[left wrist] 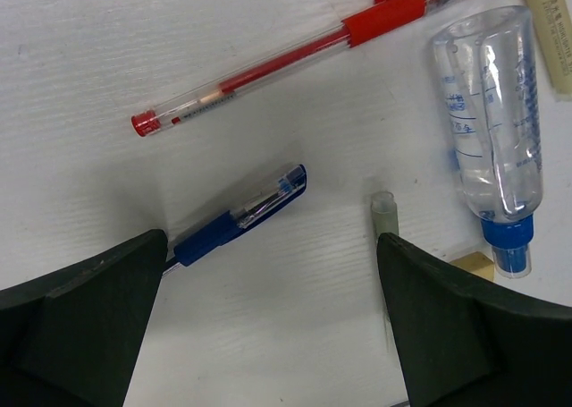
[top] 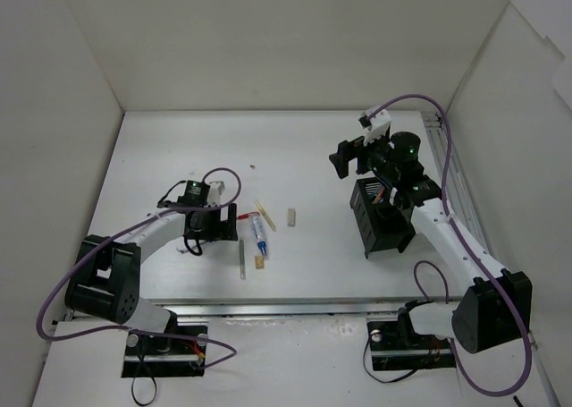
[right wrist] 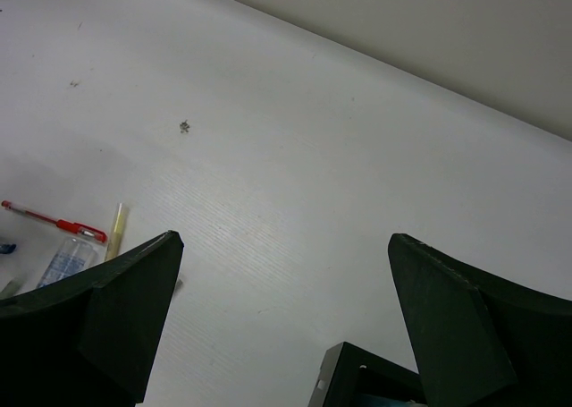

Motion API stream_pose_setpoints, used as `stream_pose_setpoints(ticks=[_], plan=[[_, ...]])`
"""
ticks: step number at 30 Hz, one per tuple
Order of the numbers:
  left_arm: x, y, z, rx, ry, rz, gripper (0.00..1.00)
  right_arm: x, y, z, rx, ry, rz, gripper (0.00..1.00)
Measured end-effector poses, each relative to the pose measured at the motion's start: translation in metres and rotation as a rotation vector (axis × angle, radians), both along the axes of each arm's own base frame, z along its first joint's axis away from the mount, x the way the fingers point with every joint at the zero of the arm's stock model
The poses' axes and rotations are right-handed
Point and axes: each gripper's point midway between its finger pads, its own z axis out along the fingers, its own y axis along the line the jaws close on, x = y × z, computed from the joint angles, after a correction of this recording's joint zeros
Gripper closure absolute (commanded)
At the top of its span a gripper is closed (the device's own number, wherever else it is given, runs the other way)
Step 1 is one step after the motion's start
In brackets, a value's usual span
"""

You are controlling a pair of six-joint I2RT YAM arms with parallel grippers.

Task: Sort the stationery into containers
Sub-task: Pick up the pen from the center of the board.

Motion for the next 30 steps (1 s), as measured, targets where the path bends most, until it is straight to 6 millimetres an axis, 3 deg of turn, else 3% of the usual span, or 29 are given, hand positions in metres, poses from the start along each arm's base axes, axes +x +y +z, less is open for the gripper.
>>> stream_pose_setpoints(ticks=[5,12,24,26,28,30], plan=[[-0.009,-0.004,-0.004,0.059,0.019,0.018,0.02,0.0,0.0,0.0,0.012,0.007,-0.004,0.02],[-0.024,-0.006,-0.008,0.139,0.048,0.035,0.25,-0.001,0.001,0.0,0.035,0.022,-0.01,0.02],[-0.029,0.001,-0.011,0.172,0.063,0.076,0.53,-0.001,-0.001,0.004,0.05,0.021,-0.032,0.02],[-0.03,0.002,-0.012,0.183,0.061,0.074,0.64,-0.001,-0.002,0.005,0.051,0.018,-0.04,0.02],[-0.032,-0.001,-0.012,0.191,0.059,0.067,0.66,-0.001,-0.003,0.006,0.05,0.016,-0.046,0.02],[-0.035,-0.003,-0.013,0.206,0.062,0.055,0.75,0.0,-0.005,0.006,0.049,0.014,-0.053,0.02]])
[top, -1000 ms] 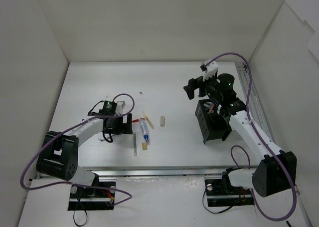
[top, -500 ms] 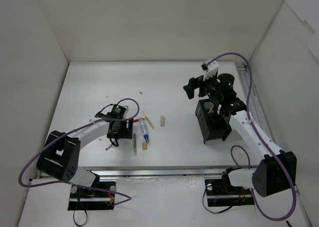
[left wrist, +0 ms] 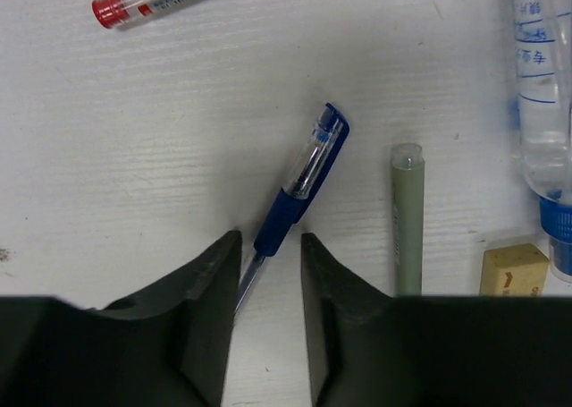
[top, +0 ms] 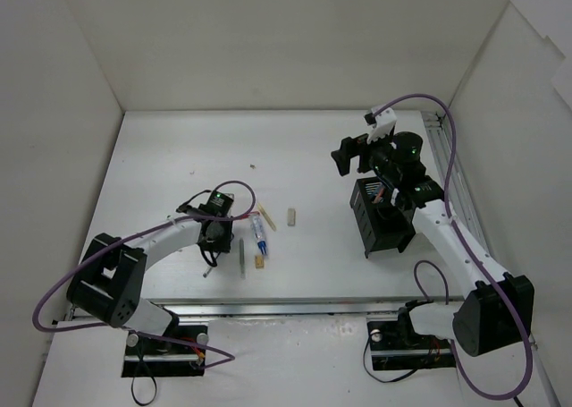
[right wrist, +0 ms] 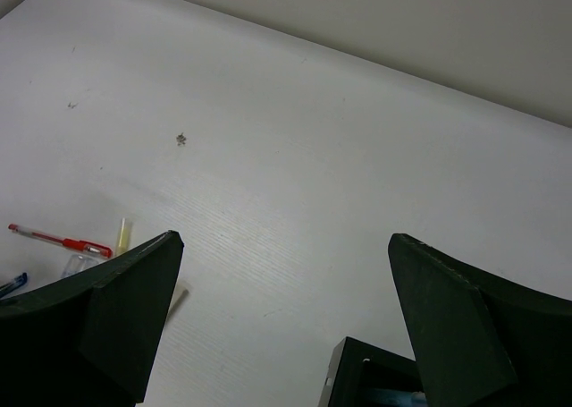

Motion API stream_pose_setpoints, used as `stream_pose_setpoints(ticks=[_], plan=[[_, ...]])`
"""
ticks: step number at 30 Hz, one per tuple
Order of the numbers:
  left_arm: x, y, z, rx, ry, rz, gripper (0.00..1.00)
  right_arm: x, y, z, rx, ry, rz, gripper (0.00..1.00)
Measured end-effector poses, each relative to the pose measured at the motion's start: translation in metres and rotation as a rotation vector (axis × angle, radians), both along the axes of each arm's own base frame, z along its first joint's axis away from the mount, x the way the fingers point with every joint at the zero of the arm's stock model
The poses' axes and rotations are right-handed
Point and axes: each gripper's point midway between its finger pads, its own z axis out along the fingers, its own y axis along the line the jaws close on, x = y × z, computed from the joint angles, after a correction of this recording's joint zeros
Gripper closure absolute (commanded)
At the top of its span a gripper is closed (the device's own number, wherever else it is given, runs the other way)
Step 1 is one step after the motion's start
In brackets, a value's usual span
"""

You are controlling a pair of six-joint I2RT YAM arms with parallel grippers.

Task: Sort the stationery into containers
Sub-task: Pick up the pen from the center of the board.

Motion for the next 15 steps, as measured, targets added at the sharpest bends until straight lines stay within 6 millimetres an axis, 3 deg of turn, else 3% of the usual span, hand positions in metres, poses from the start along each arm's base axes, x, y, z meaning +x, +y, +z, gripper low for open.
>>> stream_pose_setpoints(ticks=[2,5,11,15], plan=[[-0.001,0.0,-0.001,0.031,0.004,-0.005,0.89,0.0,-0.002,0.001,-0.001,-0.002,-0.008,0.02],[0.003,-0.001,-0.001,0.073,0.005,-0.007,1.0,0.0,-0.006,0.003,-0.002,-0.005,-0.024,0.02],[0.004,0.001,0.0,0.103,0.004,-0.005,1.0,-0.002,-0.011,0.01,0.0,-0.022,-0.034,0.02],[0.005,0.002,-0.001,0.113,0.002,0.001,1.0,-0.01,-0.002,0.009,-0.024,-0.03,0.046,0.02]])
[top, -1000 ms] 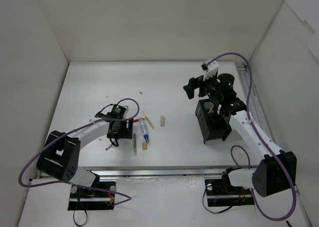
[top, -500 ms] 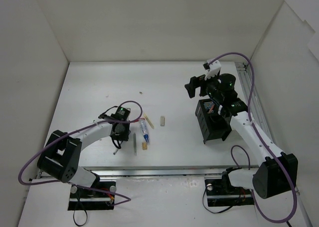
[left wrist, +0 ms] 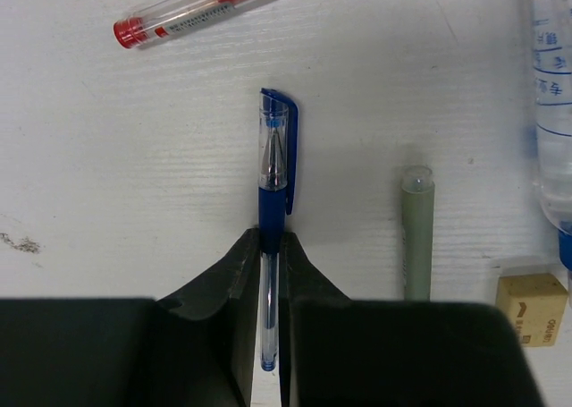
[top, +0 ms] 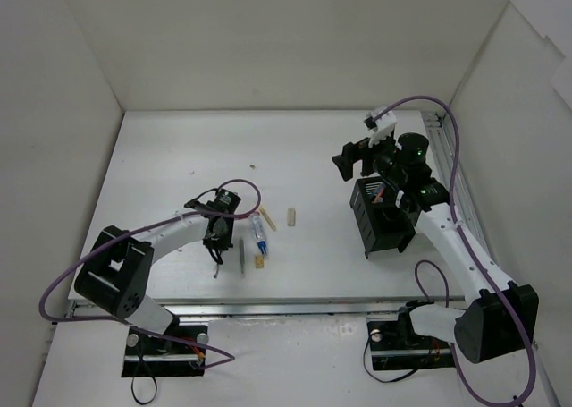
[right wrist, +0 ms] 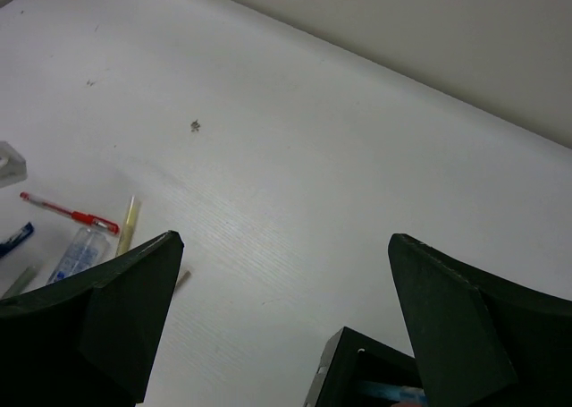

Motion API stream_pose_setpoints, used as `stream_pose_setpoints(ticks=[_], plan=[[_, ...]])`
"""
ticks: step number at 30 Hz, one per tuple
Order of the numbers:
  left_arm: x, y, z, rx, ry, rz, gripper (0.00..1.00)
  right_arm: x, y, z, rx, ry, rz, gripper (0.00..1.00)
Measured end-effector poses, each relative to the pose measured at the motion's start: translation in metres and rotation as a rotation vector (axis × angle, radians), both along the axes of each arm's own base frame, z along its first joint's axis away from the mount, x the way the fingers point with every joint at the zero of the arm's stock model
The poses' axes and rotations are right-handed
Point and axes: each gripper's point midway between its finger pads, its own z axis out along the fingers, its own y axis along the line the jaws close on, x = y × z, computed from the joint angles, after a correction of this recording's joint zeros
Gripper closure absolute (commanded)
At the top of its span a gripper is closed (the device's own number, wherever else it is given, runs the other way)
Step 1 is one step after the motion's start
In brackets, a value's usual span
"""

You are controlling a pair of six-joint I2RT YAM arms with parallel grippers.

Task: Sort the stationery into containers
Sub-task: Pick up the pen from the center of the board, then place the pen in the storage box.

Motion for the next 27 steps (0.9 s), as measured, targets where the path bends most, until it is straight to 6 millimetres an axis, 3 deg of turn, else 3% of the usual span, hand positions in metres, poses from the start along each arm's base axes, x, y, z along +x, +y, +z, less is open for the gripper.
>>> stream_pose_setpoints(ticks=[5,8,11,14,17,20,24,27], plan=[[0.007,0.001,0.004,0.019,-0.015,0.003,1.0,-0.024,0.029,-0.017,-0.105,0.015,0.174,0.02],[0.017,0.001,0.017,0.018,-0.063,0.003,1.0,-0.044,0.053,-0.024,-0.183,0.016,0.295,0.02],[0.024,0.001,0.042,-0.011,-0.145,0.003,1.0,-0.061,0.077,-0.024,-0.246,-0.022,0.403,0.02],[0.03,0.003,0.078,-0.066,-0.266,0.01,1.0,-0.071,0.091,-0.026,-0.267,-0.036,0.46,0.02],[0.032,0.002,0.112,-0.136,-0.393,-0.019,1.0,-0.07,0.107,-0.027,-0.194,-0.002,0.456,0.02],[0.021,-0.011,0.137,-0.247,-0.503,-0.134,1.0,-0.055,0.128,-0.025,-0.049,0.04,0.421,0.02],[0.008,-0.031,0.159,-0.361,-0.591,-0.306,1.0,-0.045,0.155,-0.026,0.148,0.113,0.415,0.02],[0.007,-0.047,0.168,-0.413,-0.619,-0.401,1.0,-0.051,0.177,-0.025,0.239,0.157,0.442,0.02]])
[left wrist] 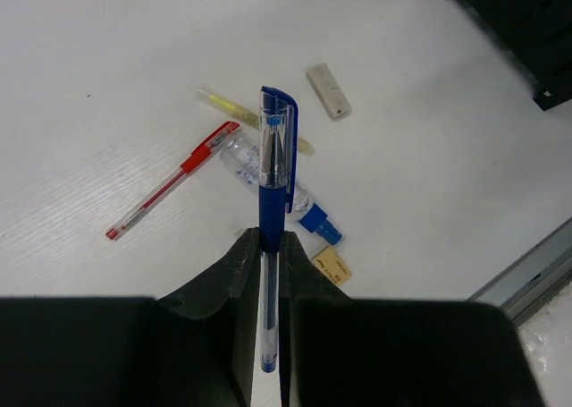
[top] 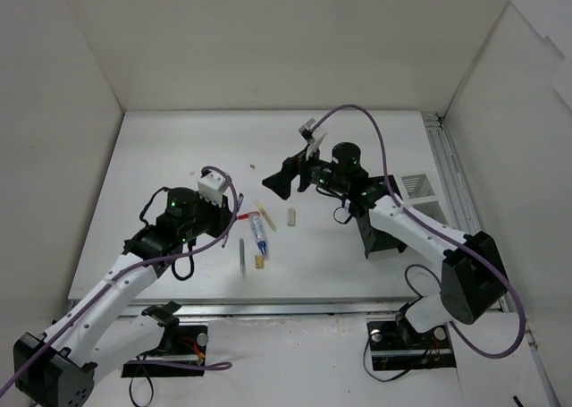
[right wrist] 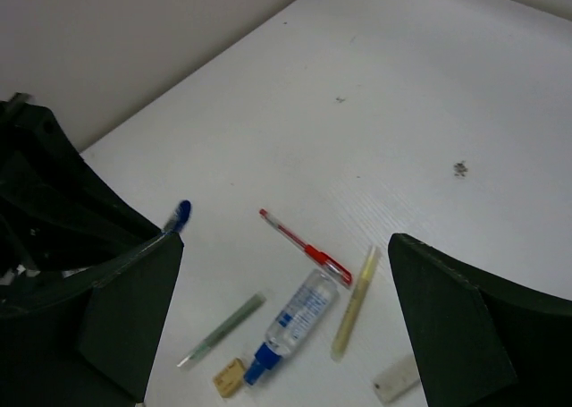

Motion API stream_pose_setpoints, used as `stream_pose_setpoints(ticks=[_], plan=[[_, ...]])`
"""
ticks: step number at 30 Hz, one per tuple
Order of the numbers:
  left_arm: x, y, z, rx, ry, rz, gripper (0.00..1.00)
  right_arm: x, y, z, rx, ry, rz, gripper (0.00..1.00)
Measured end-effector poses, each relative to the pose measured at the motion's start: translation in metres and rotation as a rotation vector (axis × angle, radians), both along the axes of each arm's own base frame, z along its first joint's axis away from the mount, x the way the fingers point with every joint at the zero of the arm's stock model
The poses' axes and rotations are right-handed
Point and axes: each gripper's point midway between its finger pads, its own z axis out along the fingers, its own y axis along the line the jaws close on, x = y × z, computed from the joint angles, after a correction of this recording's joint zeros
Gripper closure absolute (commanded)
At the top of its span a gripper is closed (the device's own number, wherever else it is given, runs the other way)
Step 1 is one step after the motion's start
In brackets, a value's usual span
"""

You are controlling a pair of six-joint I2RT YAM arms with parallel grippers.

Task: Sort the stationery into containers
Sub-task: Place the pen in the storage box.

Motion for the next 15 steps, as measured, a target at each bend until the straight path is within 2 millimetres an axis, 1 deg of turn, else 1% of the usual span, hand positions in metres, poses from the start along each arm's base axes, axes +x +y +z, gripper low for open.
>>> stream_pose_setpoints(ticks=[2,5,8,10,13,15], plan=[[0.001,-0.007,-0.002,-0.002,0.001,-0.043,1.0,-0.009,0.015,0.003,0.039,0.023,0.03,0.02],[0.003,-0.016,-0.009,0.009,0.027,-0.085,1.0,-0.021,0.029,0.007,0.073,0.042,0.062,0.02],[0.007,-0.023,-0.011,0.015,0.042,-0.114,1.0,-0.027,0.036,0.011,0.102,0.061,0.071,0.02],[0.011,-0.028,-0.008,0.011,0.044,-0.129,1.0,-0.028,0.041,0.011,0.115,0.072,0.07,0.02],[0.018,-0.035,0.003,-0.002,0.024,-0.151,1.0,-0.021,0.045,0.0,0.118,0.119,0.024,0.03],[0.019,-0.038,0.008,-0.01,0.009,-0.158,1.0,-0.016,0.044,-0.014,0.111,0.158,-0.017,0.07]])
